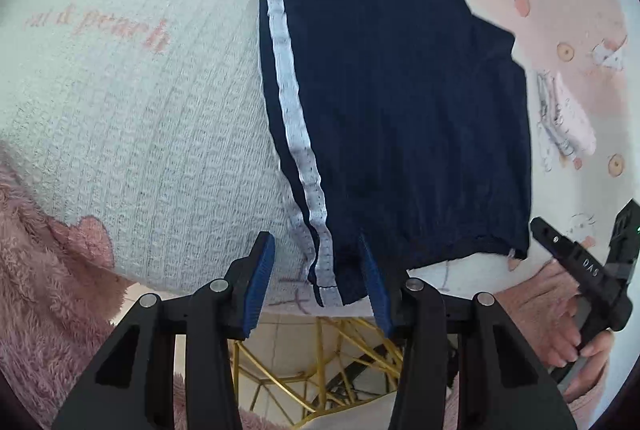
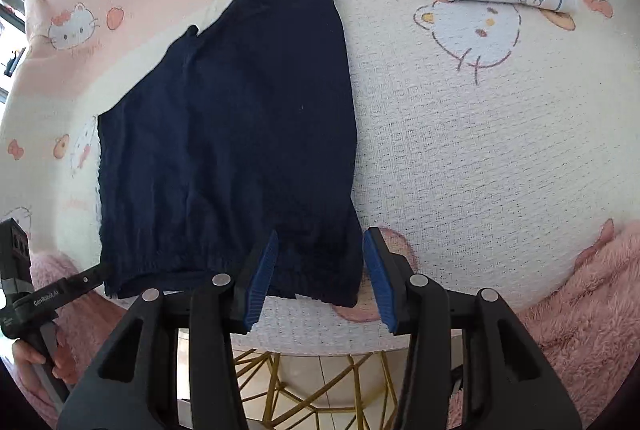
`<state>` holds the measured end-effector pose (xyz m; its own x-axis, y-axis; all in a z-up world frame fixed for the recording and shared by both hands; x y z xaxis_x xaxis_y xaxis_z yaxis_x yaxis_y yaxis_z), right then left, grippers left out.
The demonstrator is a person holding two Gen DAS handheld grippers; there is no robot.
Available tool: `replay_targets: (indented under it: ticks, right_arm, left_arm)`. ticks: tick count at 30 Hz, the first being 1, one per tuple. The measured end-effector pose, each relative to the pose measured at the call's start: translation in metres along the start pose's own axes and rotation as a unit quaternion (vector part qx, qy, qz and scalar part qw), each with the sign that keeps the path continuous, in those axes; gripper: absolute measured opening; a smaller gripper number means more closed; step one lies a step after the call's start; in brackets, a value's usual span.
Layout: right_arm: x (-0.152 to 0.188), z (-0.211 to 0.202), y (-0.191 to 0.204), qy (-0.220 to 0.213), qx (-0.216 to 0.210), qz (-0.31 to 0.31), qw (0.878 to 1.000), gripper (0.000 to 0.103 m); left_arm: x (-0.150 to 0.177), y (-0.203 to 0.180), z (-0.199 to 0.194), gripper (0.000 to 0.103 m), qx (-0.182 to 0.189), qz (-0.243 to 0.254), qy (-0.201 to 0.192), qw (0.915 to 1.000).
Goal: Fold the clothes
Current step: 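Grasp the shorts hem with the left gripper while the right gripper grasps the leg hem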
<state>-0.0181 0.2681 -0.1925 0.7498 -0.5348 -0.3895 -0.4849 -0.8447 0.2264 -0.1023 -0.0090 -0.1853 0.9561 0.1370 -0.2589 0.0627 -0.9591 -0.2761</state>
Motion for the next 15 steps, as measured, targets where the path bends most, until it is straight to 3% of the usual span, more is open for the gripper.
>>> replay_targets:
  ticks: [3,5,8,12,15]
  right_arm:
    - [0.02,0.013,0.003,0.038,0.044,-0.038,0.998,0.045]
    - [0.025,0.007,0.008,0.034,0.049,-0.054,0.997,0.045]
    - [0.026,0.0,0.004,0.041,0.028,-0.024,0.998,0.045]
    - [0.027,-0.008,-0.002,0.05,0.0,0.017,0.999,0.05]
    - [0.023,-0.021,0.003,0.026,-0.08,0.075,0.994,0.048]
  left_arm:
    - [0.005,-0.019,0.0,0.045,-0.049,0.074,0.003,0.996]
    - [0.009,-0.027,-0.001,0.045,-0.07,0.099,-0.001,0.9926]
    - [0.009,-0.033,-0.004,0.046,-0.075,0.102,-0.005,0.9919]
    - [0.003,-0.028,-0.016,0.046,-0.033,0.049,-0.007,0.9982]
    - [-0.001,-0.028,-0.029,0.046,0.051,-0.017,-0.012,0.9985]
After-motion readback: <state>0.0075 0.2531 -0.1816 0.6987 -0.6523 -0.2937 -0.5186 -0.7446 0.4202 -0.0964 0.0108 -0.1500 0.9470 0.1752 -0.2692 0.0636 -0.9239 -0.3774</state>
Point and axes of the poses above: each gripper's, at about its wrist camera, not at the fingertips, and z roughly the way its jaws point, y to its left, x to its underside, the point moved 5 cm from there along z, roughly the way its jaws point, and after that the axes turned 11 degrees about -y, right-handed, at the moved point
